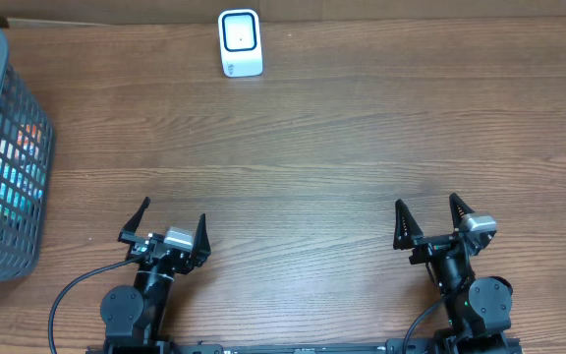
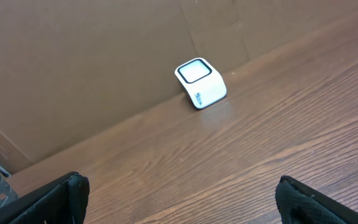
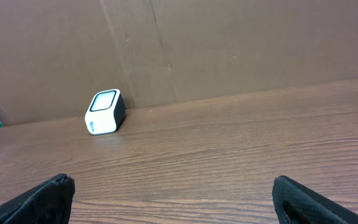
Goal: Scan the item barcode
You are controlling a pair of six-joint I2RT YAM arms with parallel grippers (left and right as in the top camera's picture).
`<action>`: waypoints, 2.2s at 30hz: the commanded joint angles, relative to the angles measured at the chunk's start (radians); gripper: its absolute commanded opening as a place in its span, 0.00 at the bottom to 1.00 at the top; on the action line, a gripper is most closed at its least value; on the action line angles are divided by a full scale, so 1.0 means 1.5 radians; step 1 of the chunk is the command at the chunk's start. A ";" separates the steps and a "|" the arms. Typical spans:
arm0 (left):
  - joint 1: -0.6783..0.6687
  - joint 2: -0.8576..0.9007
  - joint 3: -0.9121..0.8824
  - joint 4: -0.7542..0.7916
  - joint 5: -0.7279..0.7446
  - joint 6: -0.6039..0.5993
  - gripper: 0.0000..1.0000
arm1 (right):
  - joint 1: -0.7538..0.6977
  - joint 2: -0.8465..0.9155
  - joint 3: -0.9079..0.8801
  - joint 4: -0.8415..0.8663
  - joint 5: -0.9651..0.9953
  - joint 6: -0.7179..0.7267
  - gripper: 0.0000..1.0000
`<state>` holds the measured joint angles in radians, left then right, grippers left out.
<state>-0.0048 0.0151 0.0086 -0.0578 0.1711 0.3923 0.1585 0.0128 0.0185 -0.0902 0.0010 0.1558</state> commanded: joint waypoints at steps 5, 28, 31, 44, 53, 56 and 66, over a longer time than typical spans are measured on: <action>0.004 -0.007 -0.003 0.001 0.006 -0.008 1.00 | -0.001 -0.006 -0.007 0.004 0.003 -0.005 1.00; 0.004 0.045 0.082 -0.008 0.015 -0.212 1.00 | -0.001 -0.006 -0.007 0.004 0.003 -0.005 1.00; 0.004 0.110 0.143 -0.036 0.026 -0.212 1.00 | -0.001 -0.006 -0.007 0.004 0.003 -0.005 1.00; 0.004 0.518 0.587 -0.291 0.062 -0.212 1.00 | -0.001 -0.006 -0.007 0.004 0.003 -0.005 1.00; 0.003 0.782 0.985 -0.644 0.095 -0.212 0.99 | -0.001 -0.006 -0.007 0.004 0.003 -0.005 1.00; 0.003 0.843 1.045 -0.692 0.106 -0.212 1.00 | -0.001 -0.006 -0.007 0.004 0.003 -0.005 1.00; 0.004 0.915 1.052 -0.673 0.123 -0.226 0.99 | -0.001 -0.006 -0.007 0.004 0.003 -0.005 1.00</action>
<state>-0.0048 1.3708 1.5532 -1.0859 0.3229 0.0803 0.1585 0.0128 0.0185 -0.0895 0.0006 0.1558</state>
